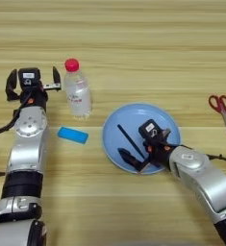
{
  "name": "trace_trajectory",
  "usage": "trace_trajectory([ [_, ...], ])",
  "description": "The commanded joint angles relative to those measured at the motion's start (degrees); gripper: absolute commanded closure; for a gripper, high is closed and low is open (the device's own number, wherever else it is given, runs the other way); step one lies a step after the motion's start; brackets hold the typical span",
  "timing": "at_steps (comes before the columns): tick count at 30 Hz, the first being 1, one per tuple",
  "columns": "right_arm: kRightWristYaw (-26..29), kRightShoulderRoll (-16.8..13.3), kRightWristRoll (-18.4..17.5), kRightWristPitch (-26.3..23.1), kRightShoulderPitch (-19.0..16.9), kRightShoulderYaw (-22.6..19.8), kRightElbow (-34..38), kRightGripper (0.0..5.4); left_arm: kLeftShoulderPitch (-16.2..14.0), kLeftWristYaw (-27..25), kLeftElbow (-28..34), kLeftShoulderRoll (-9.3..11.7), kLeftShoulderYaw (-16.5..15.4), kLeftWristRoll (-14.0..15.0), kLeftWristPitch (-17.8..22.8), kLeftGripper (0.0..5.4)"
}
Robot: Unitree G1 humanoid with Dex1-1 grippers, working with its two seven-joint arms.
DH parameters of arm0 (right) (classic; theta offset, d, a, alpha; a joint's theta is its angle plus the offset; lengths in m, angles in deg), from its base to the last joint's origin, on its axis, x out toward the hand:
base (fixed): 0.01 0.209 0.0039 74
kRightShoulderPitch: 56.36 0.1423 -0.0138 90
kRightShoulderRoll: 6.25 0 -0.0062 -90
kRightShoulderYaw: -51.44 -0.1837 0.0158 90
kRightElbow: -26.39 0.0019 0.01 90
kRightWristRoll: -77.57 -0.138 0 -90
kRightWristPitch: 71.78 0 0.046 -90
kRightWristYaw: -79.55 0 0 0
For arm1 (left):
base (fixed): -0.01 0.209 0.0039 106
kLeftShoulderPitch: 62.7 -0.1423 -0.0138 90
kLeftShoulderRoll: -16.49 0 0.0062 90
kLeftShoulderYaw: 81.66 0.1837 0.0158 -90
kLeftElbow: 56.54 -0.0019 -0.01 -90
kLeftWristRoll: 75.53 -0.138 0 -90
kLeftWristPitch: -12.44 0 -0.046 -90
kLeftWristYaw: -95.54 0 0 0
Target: Move the objects on the table
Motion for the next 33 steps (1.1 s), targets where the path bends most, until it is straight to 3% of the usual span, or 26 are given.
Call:
trace_trajectory([
  [1, 0.2, -0.7, 0.3, -3.2, -2.3, 0.9, -3.3, 0.0, -0.4, 0.2, 0.6, -0.3, 0.1, 0.1, 0.7, 0.04],
  [8, 0.2, -0.8, 0.7, -3.4, -2.1, 1.3, -4.2, 0.0, -0.3, 0.1, 0.6, -0.3, 0.1, 0.1, 0.8, 0.04],
  [33, 0.6, -1.2, 2.3, -3.7, -2.2, 3.2, -6.0, 2.45, -0.3, 0.2, 0.7, -0.4, 0.1, 0.1, 0.8, 0.0],
])
